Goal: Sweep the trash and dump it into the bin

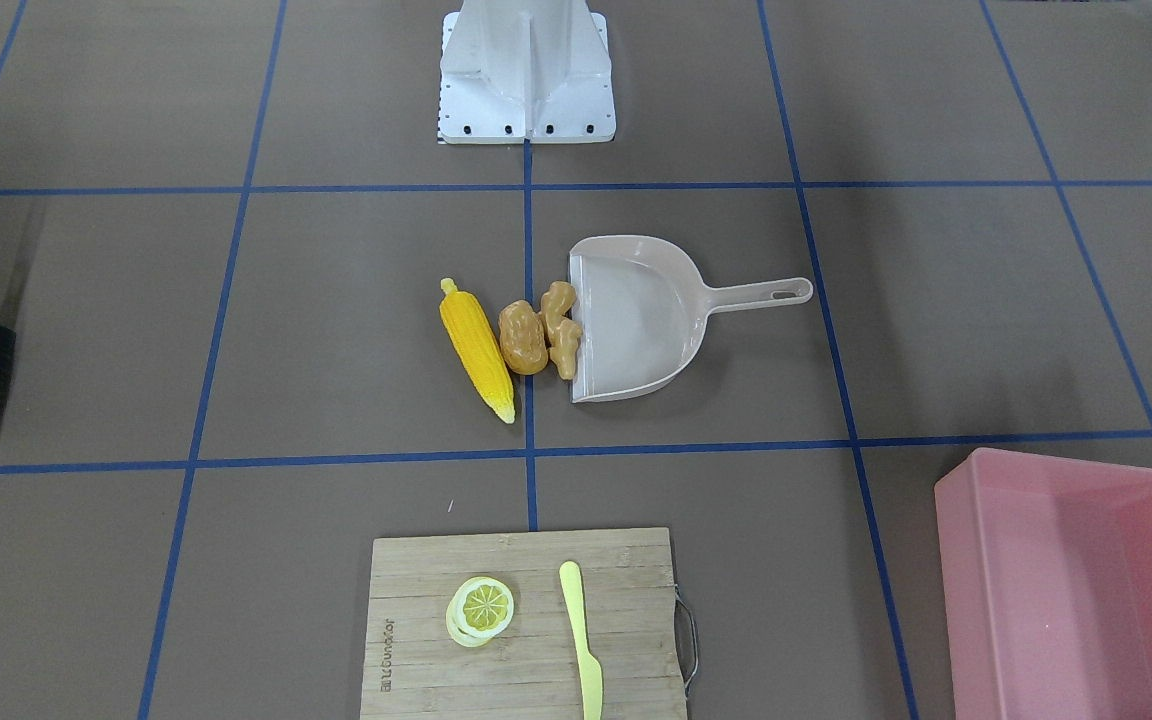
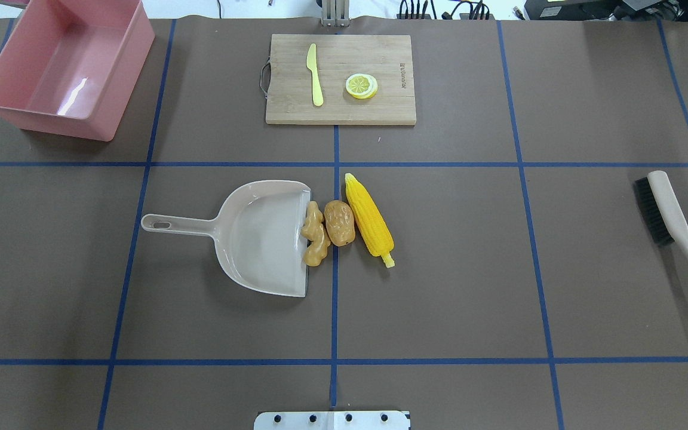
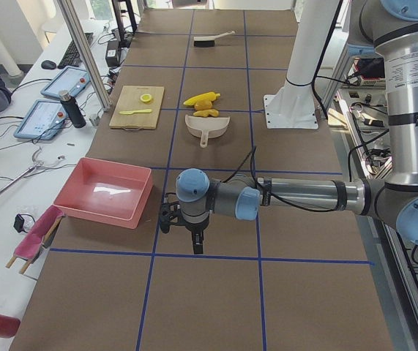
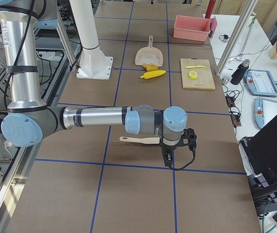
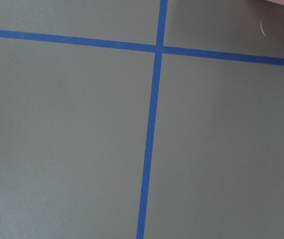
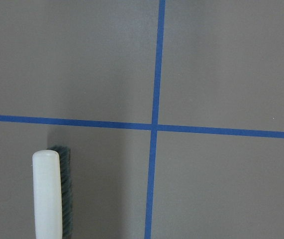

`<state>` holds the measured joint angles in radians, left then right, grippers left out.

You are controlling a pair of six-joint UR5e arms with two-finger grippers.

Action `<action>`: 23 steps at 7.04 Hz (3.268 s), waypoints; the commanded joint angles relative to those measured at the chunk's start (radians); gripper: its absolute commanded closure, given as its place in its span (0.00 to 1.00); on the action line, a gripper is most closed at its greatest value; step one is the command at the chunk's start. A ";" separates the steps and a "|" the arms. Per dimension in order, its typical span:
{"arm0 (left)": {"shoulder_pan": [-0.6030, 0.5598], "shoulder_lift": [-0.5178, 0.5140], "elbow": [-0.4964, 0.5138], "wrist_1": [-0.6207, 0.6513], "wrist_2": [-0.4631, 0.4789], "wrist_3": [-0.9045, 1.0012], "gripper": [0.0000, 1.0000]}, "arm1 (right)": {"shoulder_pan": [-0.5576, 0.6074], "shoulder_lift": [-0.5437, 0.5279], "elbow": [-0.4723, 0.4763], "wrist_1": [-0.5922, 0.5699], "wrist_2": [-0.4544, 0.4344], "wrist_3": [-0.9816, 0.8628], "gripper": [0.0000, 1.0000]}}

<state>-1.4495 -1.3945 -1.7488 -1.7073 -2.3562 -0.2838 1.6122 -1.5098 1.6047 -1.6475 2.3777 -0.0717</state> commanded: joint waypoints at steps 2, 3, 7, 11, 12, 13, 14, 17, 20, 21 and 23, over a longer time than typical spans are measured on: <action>0.001 0.000 0.008 0.000 0.005 0.000 0.01 | 0.000 -0.001 -0.003 0.000 0.000 0.000 0.00; 0.001 -0.001 0.008 0.000 0.005 0.001 0.01 | 0.000 -0.004 -0.003 0.000 0.000 -0.002 0.00; 0.001 -0.014 -0.004 -0.005 -0.002 0.000 0.01 | 0.006 -0.021 0.004 0.002 0.000 -0.002 0.00; 0.003 -0.029 -0.003 -0.055 0.005 0.000 0.01 | 0.017 -0.018 0.009 0.002 -0.005 0.000 0.00; 0.003 -0.029 -0.006 -0.073 0.002 0.000 0.01 | 0.017 -0.024 0.014 0.002 0.000 -0.008 0.00; 0.004 -0.026 -0.006 -0.154 -0.005 0.000 0.01 | 0.017 -0.023 0.014 0.002 0.000 -0.014 0.00; 0.021 -0.018 -0.006 -0.234 -0.033 0.006 0.01 | 0.017 -0.030 0.020 0.002 0.001 -0.010 0.00; 0.185 -0.064 -0.008 -0.390 -0.032 0.103 0.01 | -0.001 -0.058 0.116 0.002 0.007 0.018 0.00; 0.373 -0.074 -0.157 -0.428 0.035 0.109 0.01 | -0.107 -0.211 0.312 0.002 0.038 0.172 0.00; 0.458 -0.086 -0.187 -0.428 0.061 0.109 0.01 | -0.151 -0.234 0.342 0.002 0.038 0.176 0.00; 0.569 -0.181 -0.187 -0.428 0.057 0.296 0.01 | -0.205 -0.367 0.366 0.154 0.038 0.154 0.00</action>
<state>-0.9475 -1.5250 -1.9333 -2.1364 -2.3031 -0.1162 1.4482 -1.7941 1.9501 -1.5813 2.4192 0.0839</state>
